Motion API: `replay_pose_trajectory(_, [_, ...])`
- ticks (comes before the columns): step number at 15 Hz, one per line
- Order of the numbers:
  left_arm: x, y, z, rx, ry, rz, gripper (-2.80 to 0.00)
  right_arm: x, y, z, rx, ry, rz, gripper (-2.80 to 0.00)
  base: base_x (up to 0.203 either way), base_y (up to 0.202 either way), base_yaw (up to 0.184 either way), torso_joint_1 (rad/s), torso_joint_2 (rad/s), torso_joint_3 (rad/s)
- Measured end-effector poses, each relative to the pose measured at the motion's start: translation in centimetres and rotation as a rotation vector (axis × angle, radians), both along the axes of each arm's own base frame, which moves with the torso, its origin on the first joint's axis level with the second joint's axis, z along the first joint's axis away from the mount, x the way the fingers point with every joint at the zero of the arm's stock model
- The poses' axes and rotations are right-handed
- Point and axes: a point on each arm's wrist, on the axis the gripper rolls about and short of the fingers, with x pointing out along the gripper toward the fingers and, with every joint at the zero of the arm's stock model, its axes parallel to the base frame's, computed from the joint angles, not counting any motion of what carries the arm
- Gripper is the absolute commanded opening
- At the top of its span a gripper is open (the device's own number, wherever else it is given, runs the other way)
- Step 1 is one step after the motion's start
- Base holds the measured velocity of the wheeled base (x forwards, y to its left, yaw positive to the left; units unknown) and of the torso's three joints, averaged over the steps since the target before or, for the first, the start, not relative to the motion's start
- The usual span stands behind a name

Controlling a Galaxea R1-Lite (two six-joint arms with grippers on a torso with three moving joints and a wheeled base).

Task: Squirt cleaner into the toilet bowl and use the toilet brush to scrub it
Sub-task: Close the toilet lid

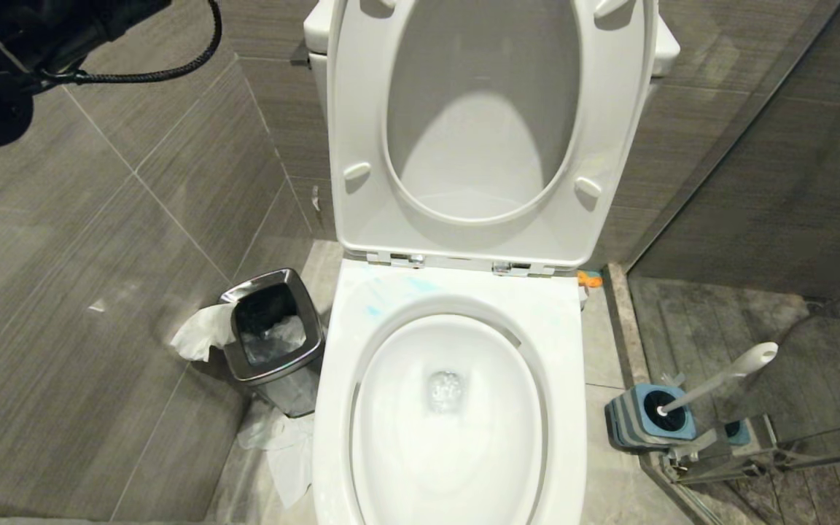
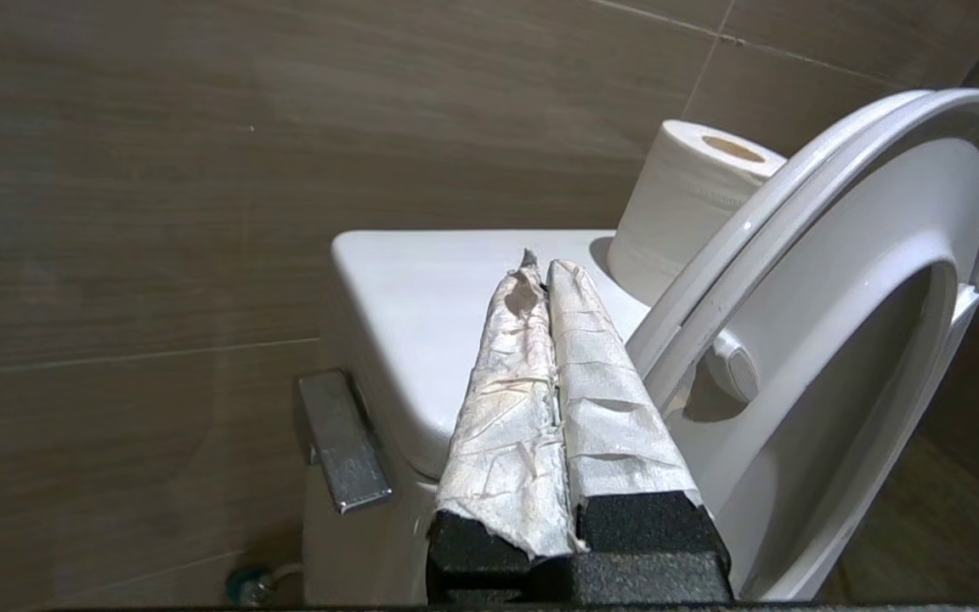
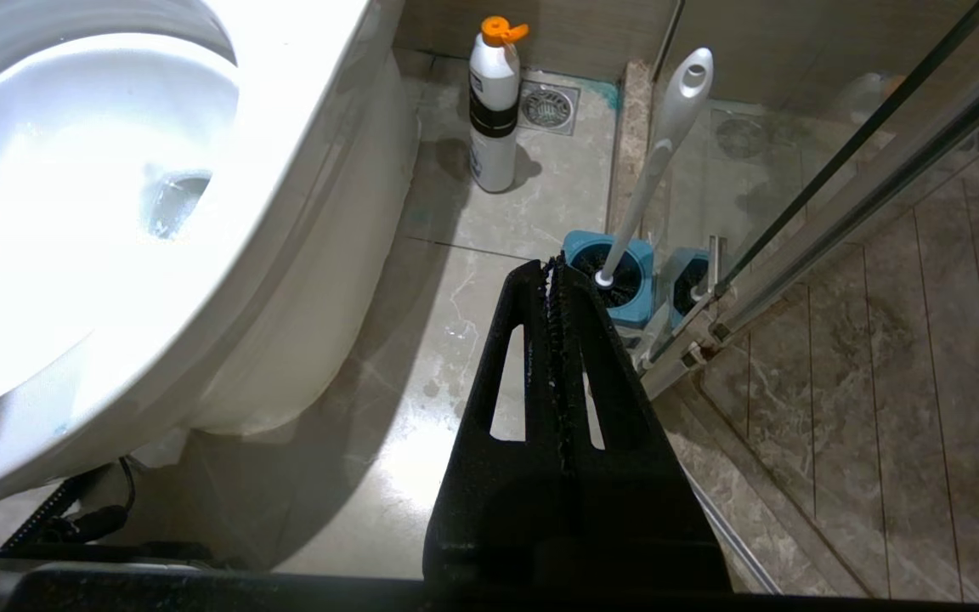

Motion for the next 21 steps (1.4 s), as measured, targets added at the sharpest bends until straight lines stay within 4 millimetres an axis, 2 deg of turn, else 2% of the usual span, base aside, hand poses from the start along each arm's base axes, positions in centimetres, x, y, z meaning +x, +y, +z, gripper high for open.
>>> replay_pose_trajectory(6, [-0.1,0.3,0.2,-0.022,0.02,0.066,-2.8,0.0,0.0,0.0,0.0,0.0,0.0,-2.8,0.0,0.0,0.0,0.0,0.0,0.0])
replay_pose_trajectory(9, [1.3,0.1,-0.8,-0.005,0.038,0.036,-2.8,0.0,0.0,0.0,0.0,0.001,0.0,-2.8,0.0,0.0,0.0,0.0,0.0,0.0])
replay_pose_trajectory(11, [2.6,-0.2,-1.5,-0.003,-0.013,0.011,-2.8,0.0,0.0,0.0,0.0,0.001,0.0,-2.8,0.0,0.0,0.0,0.0,0.0,0.0])
replay_pose_trajectory(14, [4.8,-1.0,-3.2,-0.009,-0.085,-0.014,-2.8,0.0,0.0,0.0,0.0,0.001,0.001,-2.8,0.0,0.0,0.0,0.0,0.0,0.0])
replay_pose_trajectory(16, [6.0,-1.4,-4.4,-0.006,-0.069,-0.019,-2.8,0.0,0.0,0.0,0.0,0.001,0.001,-2.8,0.0,0.0,0.0,0.0,0.0,0.0])
replay_pose_trajectory(21, [7.3,-2.2,-6.0,0.006,-0.031,-0.031,-2.8,0.0,0.0,0.0,0.0,0.001,0.0,-2.8,0.0,0.0,0.0,0.0,0.0,0.0])
